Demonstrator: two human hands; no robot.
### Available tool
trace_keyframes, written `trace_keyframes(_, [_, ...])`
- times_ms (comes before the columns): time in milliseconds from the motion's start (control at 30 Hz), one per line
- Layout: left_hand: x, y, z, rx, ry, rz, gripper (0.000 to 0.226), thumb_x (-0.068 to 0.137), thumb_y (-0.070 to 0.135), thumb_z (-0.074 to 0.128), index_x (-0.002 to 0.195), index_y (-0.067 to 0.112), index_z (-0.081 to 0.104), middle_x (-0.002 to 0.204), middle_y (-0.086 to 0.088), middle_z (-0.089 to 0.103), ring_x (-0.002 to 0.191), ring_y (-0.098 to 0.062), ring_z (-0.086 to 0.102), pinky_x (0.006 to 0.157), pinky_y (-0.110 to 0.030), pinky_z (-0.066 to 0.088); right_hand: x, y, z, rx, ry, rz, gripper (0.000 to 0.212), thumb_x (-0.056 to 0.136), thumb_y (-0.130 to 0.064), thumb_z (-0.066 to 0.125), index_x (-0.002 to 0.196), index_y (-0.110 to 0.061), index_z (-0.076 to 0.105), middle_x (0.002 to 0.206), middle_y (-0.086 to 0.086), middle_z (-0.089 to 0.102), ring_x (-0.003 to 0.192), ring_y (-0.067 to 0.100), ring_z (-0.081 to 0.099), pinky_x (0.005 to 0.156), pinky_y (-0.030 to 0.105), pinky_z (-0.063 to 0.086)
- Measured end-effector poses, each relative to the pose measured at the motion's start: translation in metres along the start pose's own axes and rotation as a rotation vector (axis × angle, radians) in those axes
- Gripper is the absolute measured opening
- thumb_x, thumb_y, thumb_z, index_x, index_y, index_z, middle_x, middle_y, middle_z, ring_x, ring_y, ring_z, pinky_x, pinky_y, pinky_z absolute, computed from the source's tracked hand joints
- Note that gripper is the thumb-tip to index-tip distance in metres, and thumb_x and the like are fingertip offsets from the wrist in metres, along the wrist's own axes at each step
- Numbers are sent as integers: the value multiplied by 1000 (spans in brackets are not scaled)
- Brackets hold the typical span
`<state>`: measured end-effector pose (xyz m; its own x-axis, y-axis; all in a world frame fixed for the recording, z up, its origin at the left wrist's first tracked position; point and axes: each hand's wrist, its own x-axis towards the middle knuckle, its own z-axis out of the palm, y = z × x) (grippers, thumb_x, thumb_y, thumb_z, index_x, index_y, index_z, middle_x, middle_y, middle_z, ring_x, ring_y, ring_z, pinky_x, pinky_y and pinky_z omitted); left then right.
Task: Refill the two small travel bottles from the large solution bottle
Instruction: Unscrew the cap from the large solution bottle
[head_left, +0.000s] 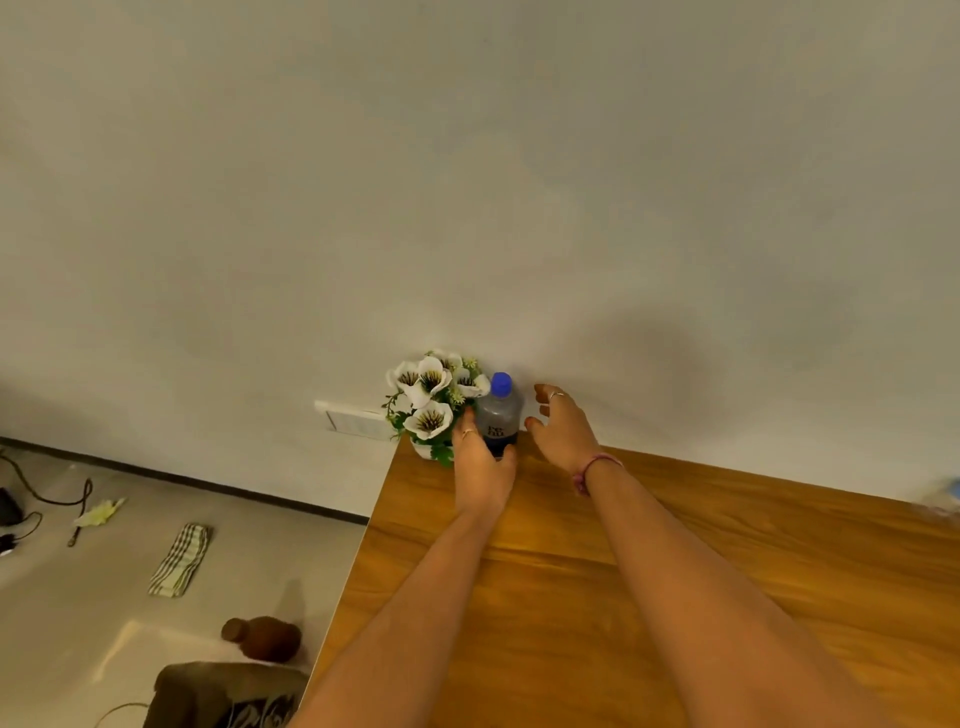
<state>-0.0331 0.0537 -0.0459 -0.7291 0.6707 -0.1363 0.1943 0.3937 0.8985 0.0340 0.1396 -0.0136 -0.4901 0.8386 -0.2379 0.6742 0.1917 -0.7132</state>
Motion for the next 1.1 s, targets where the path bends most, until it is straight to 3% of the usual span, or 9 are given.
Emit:
trace_keyframes(167, [3, -2, 9, 4, 42, -27, 70, 83, 1, 66, 143, 6, 31, 141, -11, 35, 132, -25, 38, 111, -31, 29, 13, 9, 9, 43, -50, 58, 52, 92, 6, 44, 141, -12, 37, 141, 5, 45, 124, 22, 48, 106, 33, 38])
trace_keyframes(367, [4, -3, 23, -32, 46, -40, 73, 81, -1, 67, 143, 3, 28, 143, -15, 34, 134, -26, 36, 114, -34, 29, 18, 15, 15, 130, -146, 29, 66, 86, 12, 50, 144, -15, 31, 145, 2, 40, 132, 20, 39, 109, 35, 35])
trace_keyframes(467, [2, -4, 31, -34, 43, -25, 81, 81, -2, 67, 146, 4, 20, 148, -15, 27, 138, -27, 30, 115, -39, 27, 16, 18, 19, 185, -127, 25, 64, 86, 11, 49, 142, -15, 33, 143, 3, 43, 130, 20, 42, 108, 35, 37])
trace_keyframes(567, [-5, -2, 38, -11, 39, -13, 80, 81, -4, 65, 147, 4, 20, 147, -14, 27, 138, -25, 28, 115, -31, 22, 8, 26, 16, 246, -67, 43, 60, 87, 8, 51, 140, -15, 38, 140, 3, 48, 126, 20, 48, 105, 36, 41])
trace_keyframes(800, [-47, 9, 57, 0, -37, 52, 75, 80, -2, 68, 143, 7, 29, 137, -9, 36, 127, -23, 42, 108, -36, 39, -37, 64, -23, 283, 10, 37, 58, 82, -2, 67, 136, -13, 46, 132, 3, 56, 119, 18, 54, 97, 28, 45])
trace_keyframes(967, [-96, 20, 70, -20, -115, 58, 68, 80, 8, 72, 139, 11, 37, 133, -2, 42, 115, -8, 46, 97, -16, 38, -85, 94, -59, 244, 50, 52, 61, 78, -5, 72, 134, -10, 47, 129, 6, 58, 116, 18, 57, 91, 24, 45])
trace_keyframes(1100, [-134, 27, 81, 17, -168, 59, 71, 77, 19, 76, 139, 13, 40, 132, -1, 48, 118, -11, 50, 93, -16, 40, -127, 122, -85, 234, 67, 61, 64, 76, -8, 75, 134, -8, 47, 129, 7, 59, 115, 18, 58, 91, 24, 47])
